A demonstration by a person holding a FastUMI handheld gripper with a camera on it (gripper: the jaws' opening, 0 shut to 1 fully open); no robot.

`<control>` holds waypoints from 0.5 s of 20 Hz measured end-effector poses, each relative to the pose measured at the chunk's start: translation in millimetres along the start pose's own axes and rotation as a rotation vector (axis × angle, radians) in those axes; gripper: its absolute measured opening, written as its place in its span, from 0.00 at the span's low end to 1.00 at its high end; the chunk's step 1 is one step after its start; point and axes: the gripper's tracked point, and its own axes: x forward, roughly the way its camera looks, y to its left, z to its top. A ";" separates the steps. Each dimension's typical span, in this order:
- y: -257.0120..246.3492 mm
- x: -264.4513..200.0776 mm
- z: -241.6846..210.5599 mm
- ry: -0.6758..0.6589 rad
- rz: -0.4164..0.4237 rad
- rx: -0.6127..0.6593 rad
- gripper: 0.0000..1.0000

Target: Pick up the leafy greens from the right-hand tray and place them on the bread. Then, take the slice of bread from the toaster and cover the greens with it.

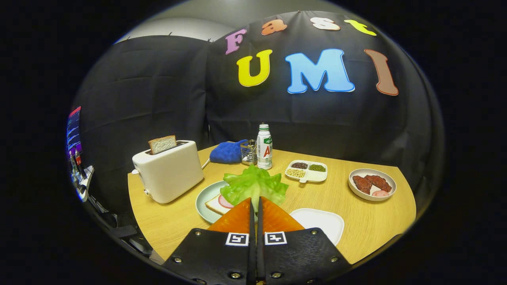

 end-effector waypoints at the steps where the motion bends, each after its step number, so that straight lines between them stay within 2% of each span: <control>1: 4.5 5.1 -1.4 0.004 0.004 0.000 0.01; 10: 31.9 49.4 -20.3 0.069 0.010 0.024 0.01</control>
